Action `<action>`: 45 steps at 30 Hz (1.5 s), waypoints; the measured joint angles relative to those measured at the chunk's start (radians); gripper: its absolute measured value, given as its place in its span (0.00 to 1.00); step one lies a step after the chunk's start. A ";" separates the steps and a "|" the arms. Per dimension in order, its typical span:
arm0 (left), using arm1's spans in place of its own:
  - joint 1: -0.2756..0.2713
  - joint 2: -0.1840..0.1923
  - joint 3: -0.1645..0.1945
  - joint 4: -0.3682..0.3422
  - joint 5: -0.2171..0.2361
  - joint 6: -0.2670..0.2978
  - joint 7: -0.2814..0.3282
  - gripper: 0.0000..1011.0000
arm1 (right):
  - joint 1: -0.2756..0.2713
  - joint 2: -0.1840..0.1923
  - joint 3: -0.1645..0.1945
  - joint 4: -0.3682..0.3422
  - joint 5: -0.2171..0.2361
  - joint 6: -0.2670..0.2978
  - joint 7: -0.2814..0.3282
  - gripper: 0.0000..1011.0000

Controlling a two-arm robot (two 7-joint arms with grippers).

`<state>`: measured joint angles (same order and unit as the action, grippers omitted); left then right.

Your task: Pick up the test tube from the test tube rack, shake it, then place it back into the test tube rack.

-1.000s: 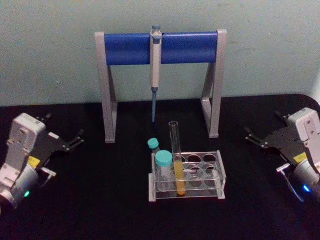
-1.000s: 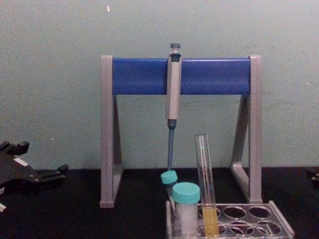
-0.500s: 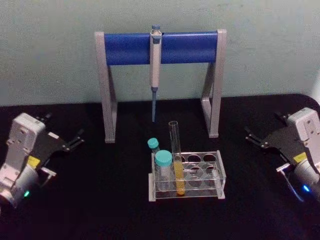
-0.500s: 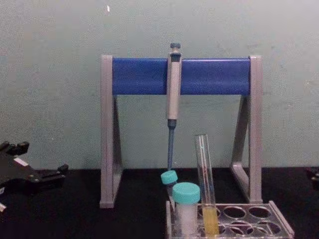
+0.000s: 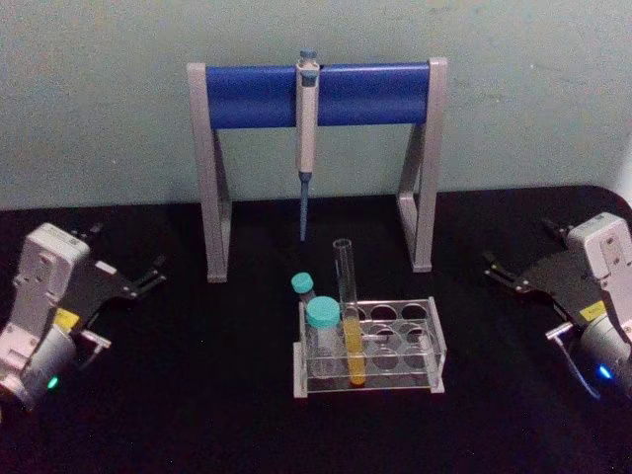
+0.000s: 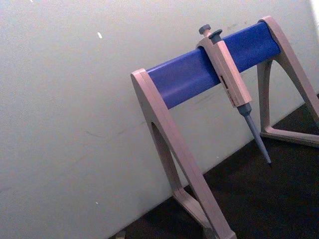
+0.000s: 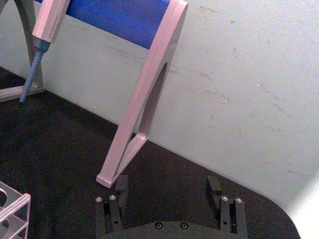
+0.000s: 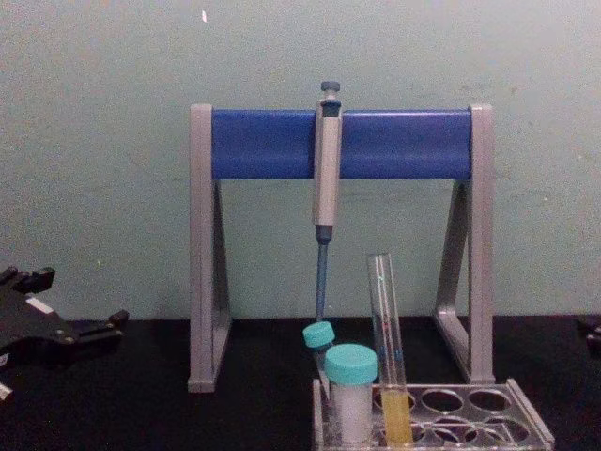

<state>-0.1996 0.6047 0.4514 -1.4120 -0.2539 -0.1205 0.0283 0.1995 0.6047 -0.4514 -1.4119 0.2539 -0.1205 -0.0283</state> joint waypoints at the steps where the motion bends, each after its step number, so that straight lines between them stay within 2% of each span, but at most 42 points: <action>1: 0.000 0.000 0.000 0.000 0.000 0.000 0.000 0.99 | 0.000 0.000 0.000 0.000 0.000 0.000 0.000 0.99; 45: 0.000 0.000 0.000 0.000 0.000 0.000 0.000 0.99 | -0.007 0.000 0.005 -0.007 -0.001 0.000 0.005 0.99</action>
<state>-0.1996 0.6047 0.4514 -1.4120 -0.2539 -0.1205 0.0283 0.1928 0.6045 -0.4465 -1.4189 0.2531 -0.1205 -0.0236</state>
